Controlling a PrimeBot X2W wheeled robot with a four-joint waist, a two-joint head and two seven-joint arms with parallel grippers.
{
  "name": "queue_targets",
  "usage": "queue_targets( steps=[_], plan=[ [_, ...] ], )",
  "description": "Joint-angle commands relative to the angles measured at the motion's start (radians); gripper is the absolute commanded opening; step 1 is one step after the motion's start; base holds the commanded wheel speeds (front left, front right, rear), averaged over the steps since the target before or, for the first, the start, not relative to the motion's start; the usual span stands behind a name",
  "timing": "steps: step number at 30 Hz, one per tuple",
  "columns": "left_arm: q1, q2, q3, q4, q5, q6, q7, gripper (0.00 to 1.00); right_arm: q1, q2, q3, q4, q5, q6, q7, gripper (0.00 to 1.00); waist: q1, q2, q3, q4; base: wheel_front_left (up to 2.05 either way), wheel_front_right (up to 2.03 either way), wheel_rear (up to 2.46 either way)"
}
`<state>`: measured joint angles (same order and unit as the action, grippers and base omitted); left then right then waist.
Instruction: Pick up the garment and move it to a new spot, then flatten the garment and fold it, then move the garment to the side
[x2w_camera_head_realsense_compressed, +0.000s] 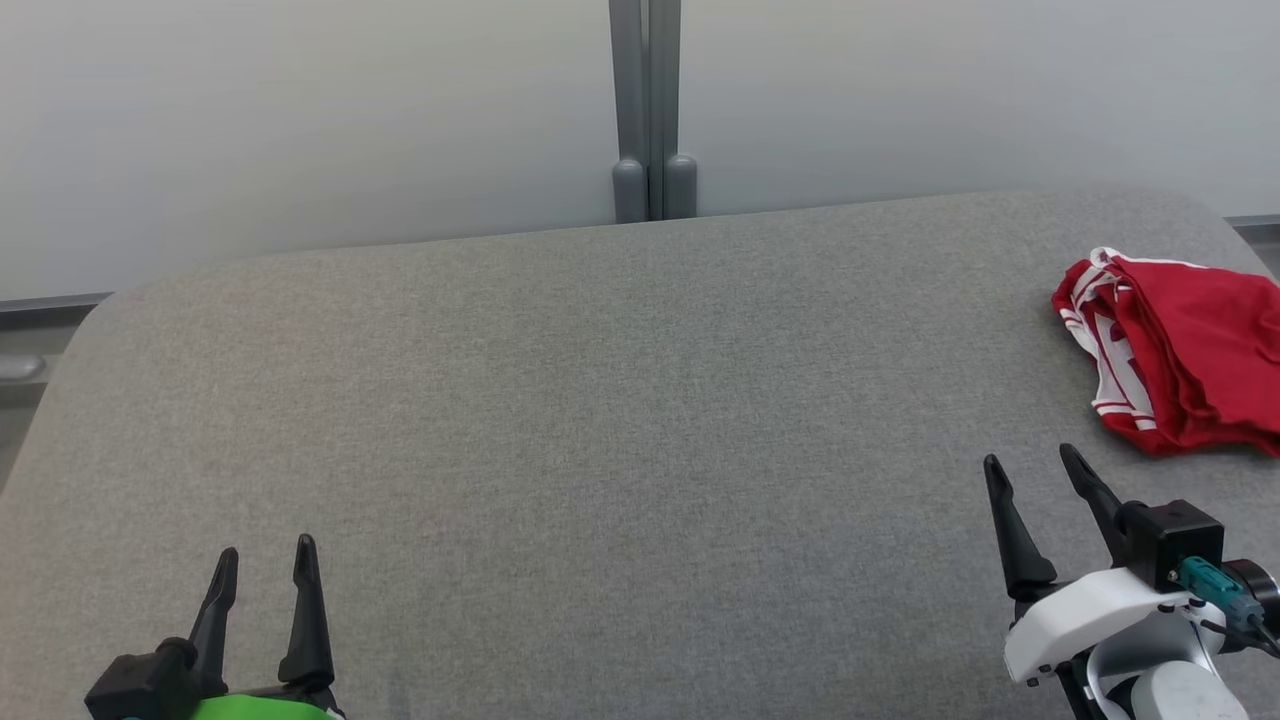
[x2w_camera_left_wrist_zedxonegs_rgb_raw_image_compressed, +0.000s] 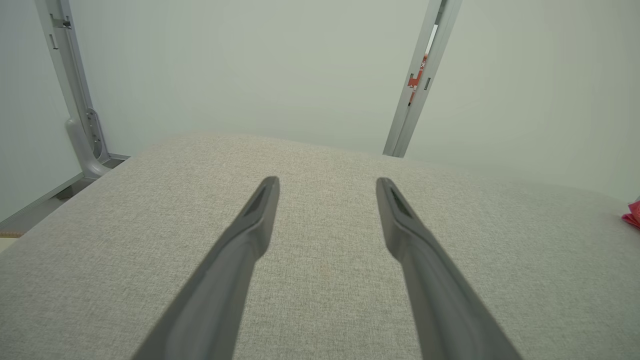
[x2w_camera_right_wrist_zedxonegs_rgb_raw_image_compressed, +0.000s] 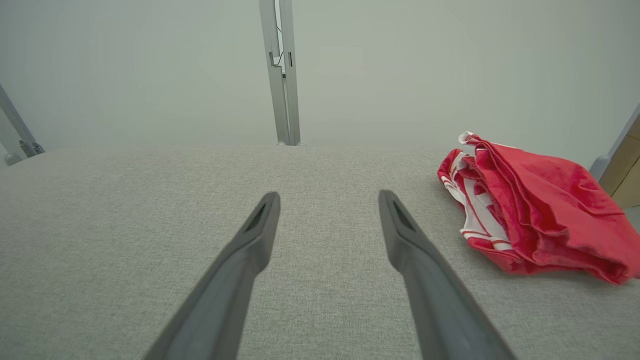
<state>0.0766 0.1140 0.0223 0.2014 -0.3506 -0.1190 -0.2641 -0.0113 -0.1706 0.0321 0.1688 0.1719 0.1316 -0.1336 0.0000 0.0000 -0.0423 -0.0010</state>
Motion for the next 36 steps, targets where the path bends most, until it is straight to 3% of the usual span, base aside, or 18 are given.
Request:
queue_targets(
  steps=[1,4,5,10,36],
  plan=[
    [0.007,0.008,0.000,0.003,0.007,-0.002,0.001,1.00,0.010,0.002,-0.003,-0.005,-0.004,-0.002,0.000,1.00,0.0000,0.0000,0.000,-0.001,0.00,0.00,0.00],
    [0.006,0.008,-0.002,0.005,0.003,-0.003,0.001,1.00,0.009,0.002,-0.001,-0.003,-0.001,-0.002,0.002,1.00,0.0000,0.0000,0.002,-0.002,0.00,0.00,0.00],
    [0.000,0.001,-0.002,0.003,-0.001,0.000,0.000,0.00,0.002,0.001,0.000,0.001,0.001,0.000,0.000,0.00,0.0000,0.0000,0.002,-0.002,0.00,0.00,0.00],
    [0.002,-0.014,-0.007,0.050,-0.002,0.000,0.000,0.00,0.028,0.016,0.007,0.046,0.003,0.000,0.002,0.00,0.0000,0.0000,0.002,-0.002,0.00,0.00,0.00],
    [-0.063,-0.029,0.027,0.047,-0.406,-0.004,0.122,0.00,-0.016,0.049,-0.043,0.054,0.464,0.000,0.081,0.00,0.0000,0.0000,0.011,-0.001,0.00,0.00,0.00]
  ],
)
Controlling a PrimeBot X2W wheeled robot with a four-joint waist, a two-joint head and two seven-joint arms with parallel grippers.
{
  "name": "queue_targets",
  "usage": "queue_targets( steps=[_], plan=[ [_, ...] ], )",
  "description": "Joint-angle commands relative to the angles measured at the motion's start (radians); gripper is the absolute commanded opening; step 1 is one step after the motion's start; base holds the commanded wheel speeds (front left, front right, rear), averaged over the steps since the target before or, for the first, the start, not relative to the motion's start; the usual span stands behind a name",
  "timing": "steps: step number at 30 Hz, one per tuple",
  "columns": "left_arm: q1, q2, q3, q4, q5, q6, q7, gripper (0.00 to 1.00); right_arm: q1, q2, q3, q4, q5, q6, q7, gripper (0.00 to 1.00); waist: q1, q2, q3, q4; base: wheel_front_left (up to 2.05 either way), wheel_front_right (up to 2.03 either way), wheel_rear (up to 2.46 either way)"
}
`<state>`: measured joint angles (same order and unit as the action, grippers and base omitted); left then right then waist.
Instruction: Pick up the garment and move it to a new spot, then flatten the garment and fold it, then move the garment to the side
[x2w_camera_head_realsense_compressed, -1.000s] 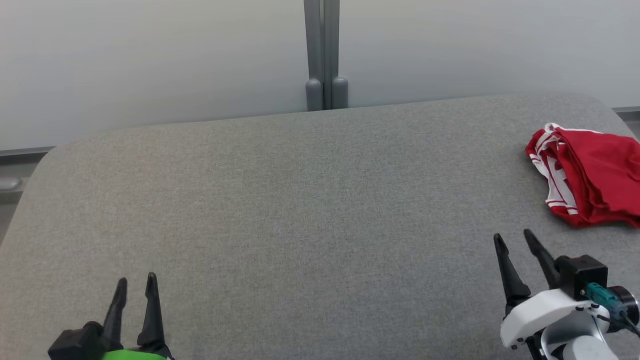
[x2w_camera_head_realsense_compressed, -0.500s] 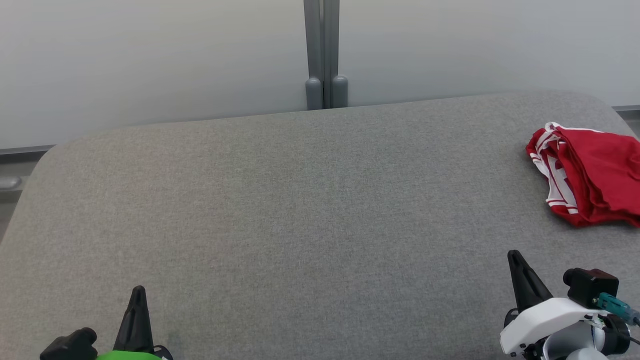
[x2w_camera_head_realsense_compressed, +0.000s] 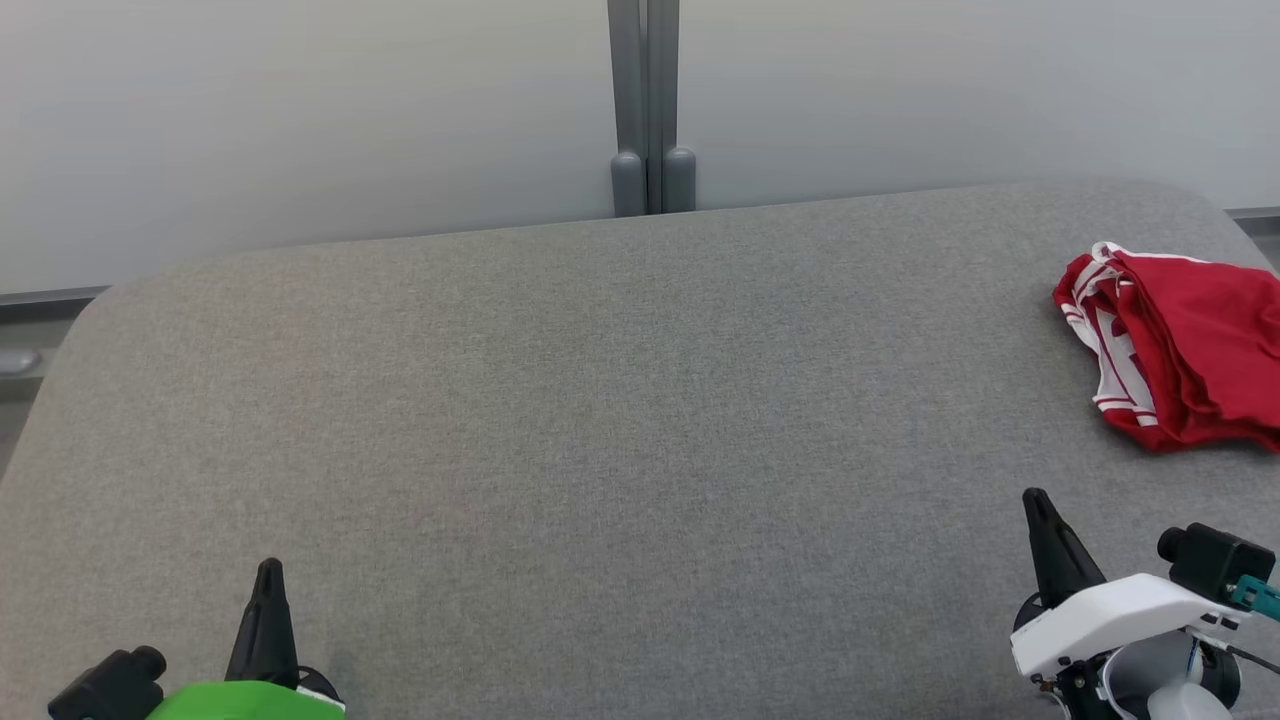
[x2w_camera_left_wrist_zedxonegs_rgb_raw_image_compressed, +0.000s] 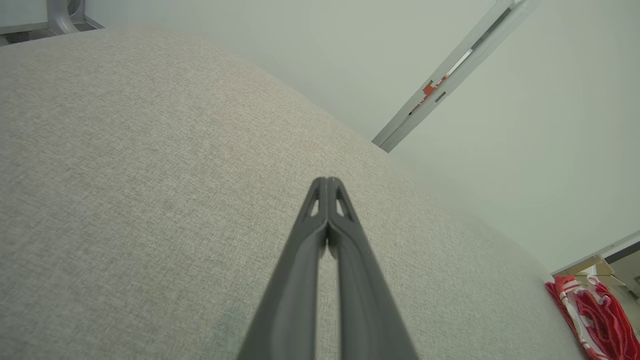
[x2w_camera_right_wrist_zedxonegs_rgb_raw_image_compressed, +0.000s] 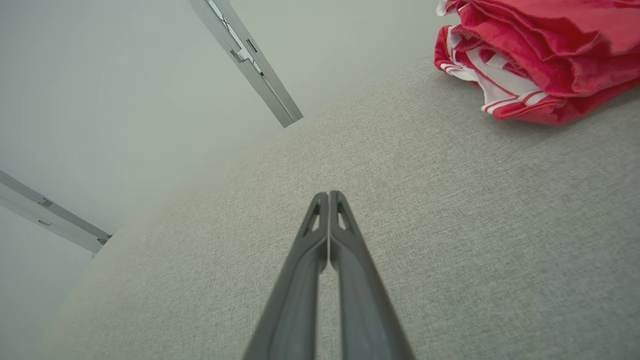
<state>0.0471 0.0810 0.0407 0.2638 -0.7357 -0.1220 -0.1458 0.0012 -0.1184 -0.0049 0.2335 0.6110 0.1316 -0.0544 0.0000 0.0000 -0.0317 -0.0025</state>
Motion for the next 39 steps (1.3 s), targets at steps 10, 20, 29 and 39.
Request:
queue_targets(
  steps=[10,20,29,39],
  plan=[
    [-0.053,-0.001,0.018,-0.017,-0.147,-0.002,0.042,0.00,-0.042,0.007,-0.022,-0.008,0.168,0.000,0.027,0.00,0.0000,0.0000,0.004,0.000,0.00,0.00,0.00],
    [-0.074,-0.007,0.029,-0.018,-0.281,-0.004,0.082,0.00,-0.057,0.019,-0.038,-0.005,0.321,-0.001,0.053,0.00,0.0000,0.0000,0.008,0.001,0.00,0.00,0.00],
    [-0.088,-0.011,0.036,-0.019,-0.374,-0.005,0.110,0.00,-0.065,0.026,-0.050,-0.003,0.427,-0.001,0.071,0.00,0.0000,0.0000,0.011,0.001,0.00,0.00,0.00],
    [-0.102,-0.014,0.044,-0.019,-0.465,-0.006,0.137,0.00,-0.076,0.034,-0.061,0.000,0.532,-0.001,0.089,0.00,0.0000,0.0000,0.014,0.001,0.00,0.00,0.00]
  ],
)
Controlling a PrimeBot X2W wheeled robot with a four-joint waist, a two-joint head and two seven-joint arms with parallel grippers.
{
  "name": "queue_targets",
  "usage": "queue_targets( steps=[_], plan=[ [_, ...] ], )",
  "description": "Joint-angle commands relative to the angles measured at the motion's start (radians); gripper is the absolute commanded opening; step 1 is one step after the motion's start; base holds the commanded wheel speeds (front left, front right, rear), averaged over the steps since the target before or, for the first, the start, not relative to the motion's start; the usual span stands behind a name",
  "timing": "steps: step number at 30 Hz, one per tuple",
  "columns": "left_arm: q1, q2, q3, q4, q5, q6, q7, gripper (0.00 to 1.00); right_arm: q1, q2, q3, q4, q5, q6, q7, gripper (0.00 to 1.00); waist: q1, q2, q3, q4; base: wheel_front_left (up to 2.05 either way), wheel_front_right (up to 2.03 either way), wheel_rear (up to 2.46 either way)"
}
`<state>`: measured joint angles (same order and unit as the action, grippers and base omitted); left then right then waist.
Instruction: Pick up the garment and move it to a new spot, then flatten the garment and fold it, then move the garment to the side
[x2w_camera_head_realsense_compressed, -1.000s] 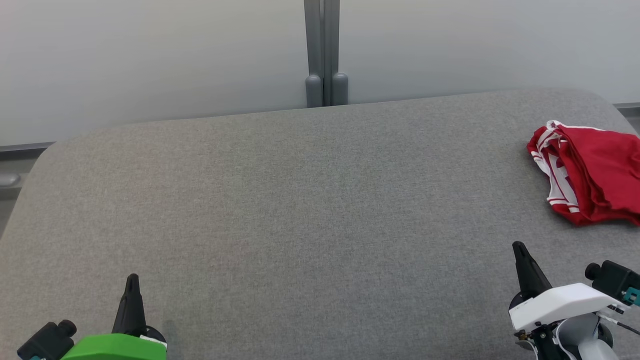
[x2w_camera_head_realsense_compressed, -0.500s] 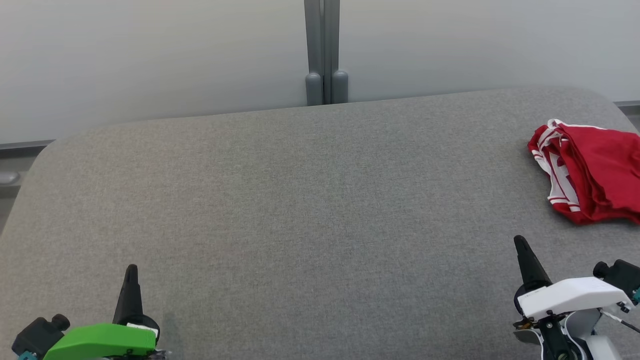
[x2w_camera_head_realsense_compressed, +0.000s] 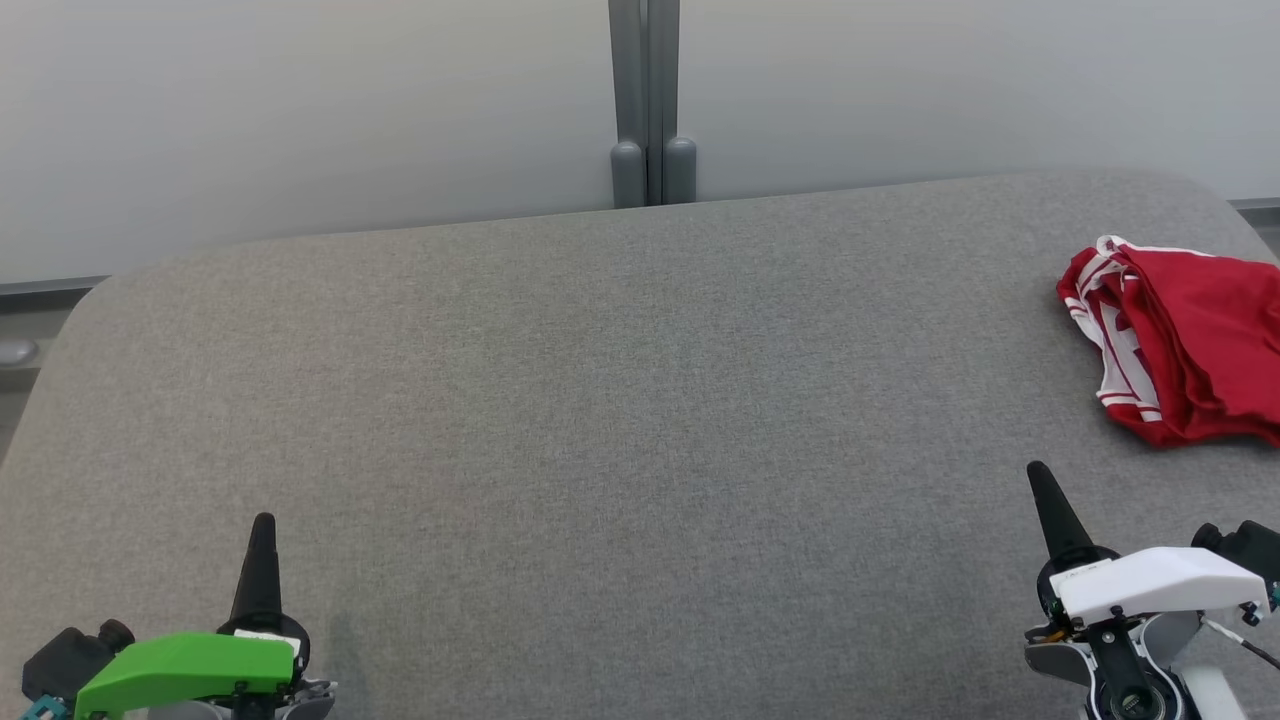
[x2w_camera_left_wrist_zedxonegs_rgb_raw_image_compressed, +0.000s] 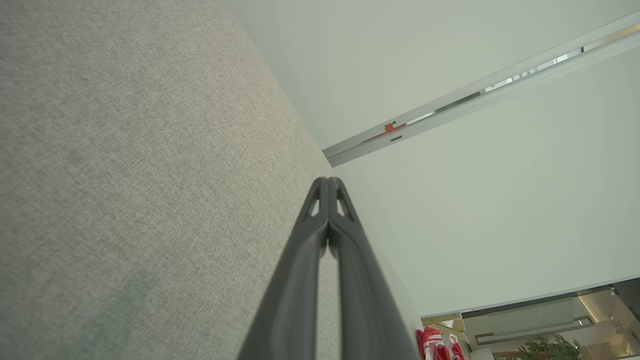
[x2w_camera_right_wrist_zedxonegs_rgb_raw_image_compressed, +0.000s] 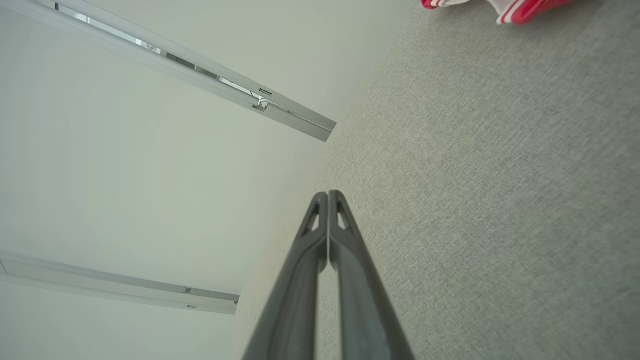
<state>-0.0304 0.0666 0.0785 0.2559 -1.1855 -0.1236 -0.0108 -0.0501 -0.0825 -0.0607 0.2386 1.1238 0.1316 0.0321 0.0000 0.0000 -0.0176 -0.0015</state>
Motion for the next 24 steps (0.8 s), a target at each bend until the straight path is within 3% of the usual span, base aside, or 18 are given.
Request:
queue_targets(
  steps=[1,24],
  plan=[
    [-0.025,0.000,0.007,-0.012,-0.024,-0.005,0.005,0.00,-0.025,-0.002,-0.007,-0.005,0.028,-0.001,0.004,0.00,0.0000,0.0000,0.000,0.000,0.00,0.00,0.00],
    [-0.055,-0.007,0.021,-0.012,-0.210,-0.008,0.062,0.00,-0.043,0.015,-0.029,0.000,0.239,-0.001,0.041,0.00,0.0000,0.0000,0.008,0.001,0.00,0.00,0.00]
  ],
)
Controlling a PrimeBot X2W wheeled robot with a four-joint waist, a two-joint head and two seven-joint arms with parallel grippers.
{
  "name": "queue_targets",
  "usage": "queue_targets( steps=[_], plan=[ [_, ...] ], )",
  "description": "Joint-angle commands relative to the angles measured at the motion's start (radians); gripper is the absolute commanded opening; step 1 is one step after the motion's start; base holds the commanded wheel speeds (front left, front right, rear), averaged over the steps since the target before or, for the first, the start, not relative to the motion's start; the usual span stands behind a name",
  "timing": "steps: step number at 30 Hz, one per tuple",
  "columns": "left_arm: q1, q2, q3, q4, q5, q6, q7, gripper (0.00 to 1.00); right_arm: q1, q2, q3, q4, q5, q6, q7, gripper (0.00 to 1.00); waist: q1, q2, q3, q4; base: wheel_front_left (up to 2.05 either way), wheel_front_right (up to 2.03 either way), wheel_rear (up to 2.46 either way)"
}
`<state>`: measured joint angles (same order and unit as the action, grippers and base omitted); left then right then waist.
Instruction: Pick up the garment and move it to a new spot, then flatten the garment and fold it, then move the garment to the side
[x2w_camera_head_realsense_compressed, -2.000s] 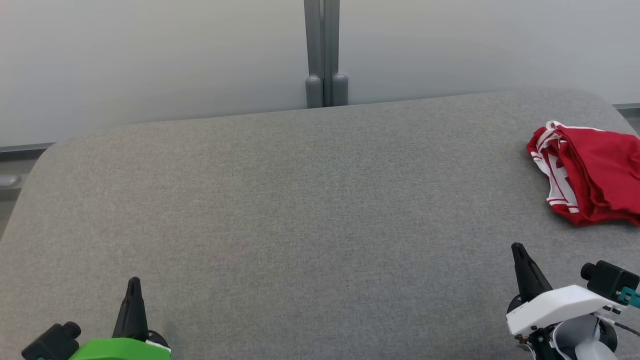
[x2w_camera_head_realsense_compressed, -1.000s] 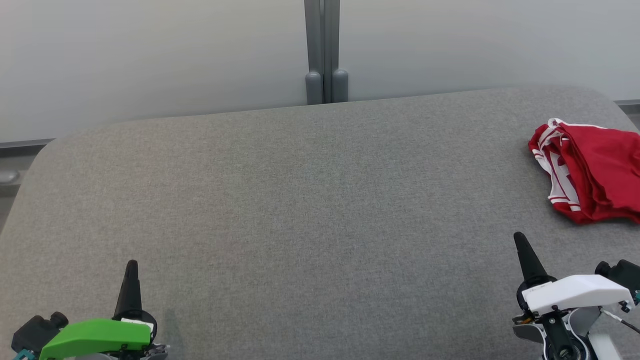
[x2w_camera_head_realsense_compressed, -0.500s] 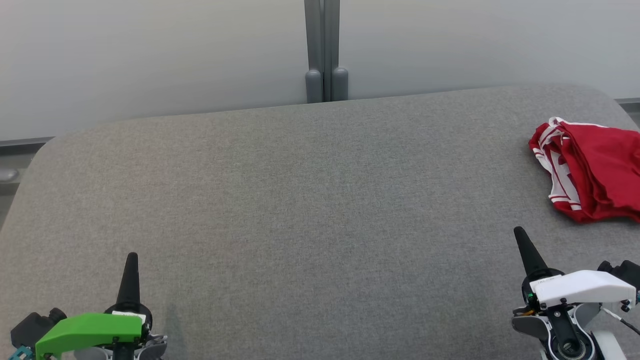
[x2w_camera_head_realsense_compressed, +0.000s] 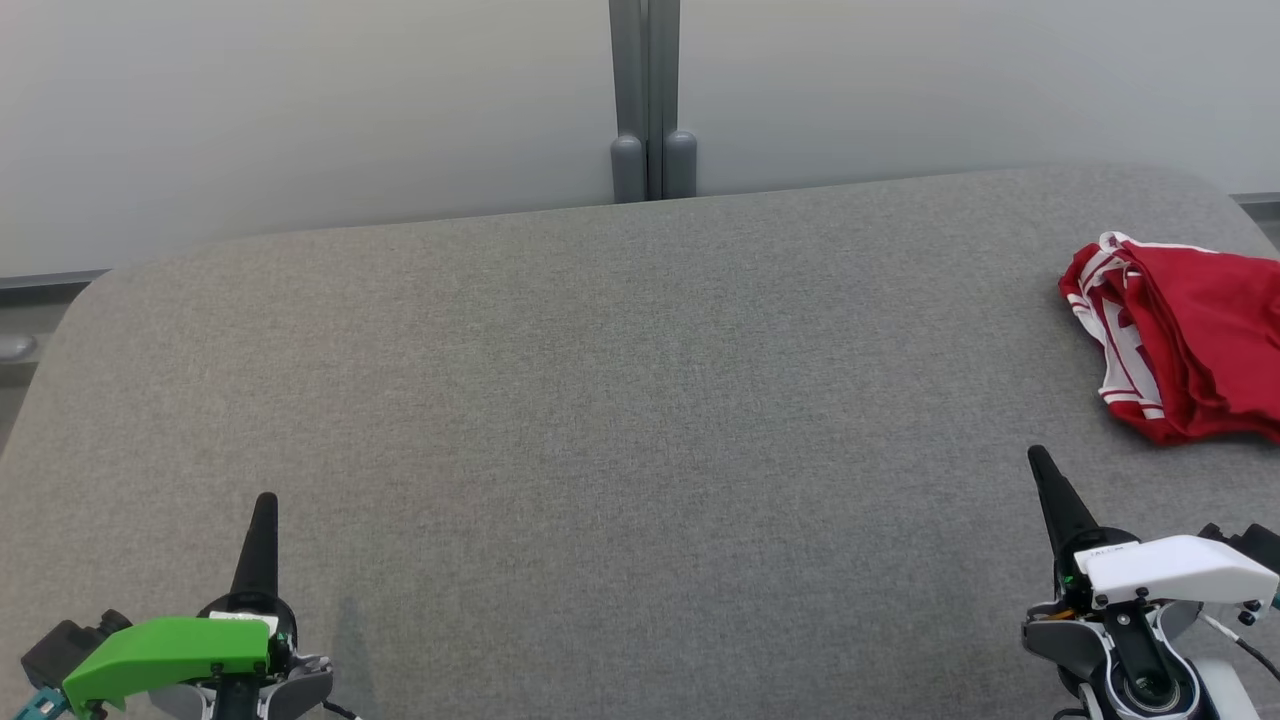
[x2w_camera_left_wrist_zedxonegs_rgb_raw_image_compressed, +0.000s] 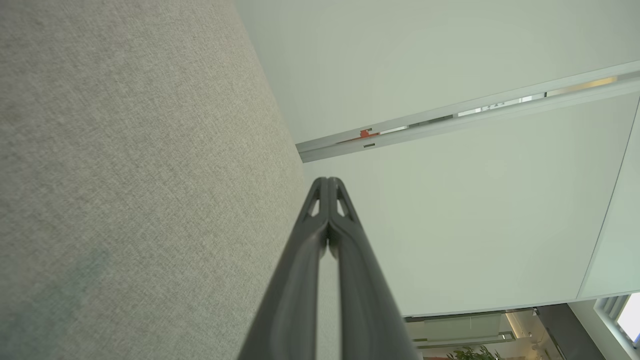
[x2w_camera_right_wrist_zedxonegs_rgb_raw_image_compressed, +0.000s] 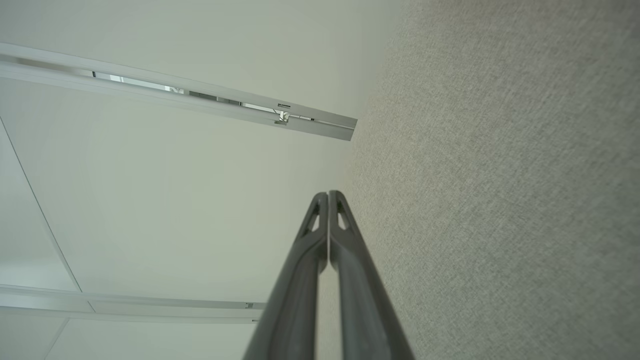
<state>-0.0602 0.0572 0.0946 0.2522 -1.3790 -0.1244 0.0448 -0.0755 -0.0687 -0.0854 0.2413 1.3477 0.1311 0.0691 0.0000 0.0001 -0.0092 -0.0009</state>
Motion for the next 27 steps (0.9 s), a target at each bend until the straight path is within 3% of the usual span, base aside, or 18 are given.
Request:
queue_targets(
  steps=[1,27],
  plan=[
    [-0.026,0.002,0.005,-0.009,-0.024,-0.007,0.008,0.00,-0.019,0.002,-0.005,-0.002,0.025,0.000,0.006,0.00,0.0000,-0.0001,0.000,0.000,0.00,0.00,0.00],
    [-0.050,-0.005,0.019,-0.008,-0.191,-0.008,0.060,0.00,-0.035,0.015,-0.026,0.003,0.217,0.000,0.038,0.00,0.0000,-0.0001,0.009,0.001,0.00,0.00,0.00]
  ],
)
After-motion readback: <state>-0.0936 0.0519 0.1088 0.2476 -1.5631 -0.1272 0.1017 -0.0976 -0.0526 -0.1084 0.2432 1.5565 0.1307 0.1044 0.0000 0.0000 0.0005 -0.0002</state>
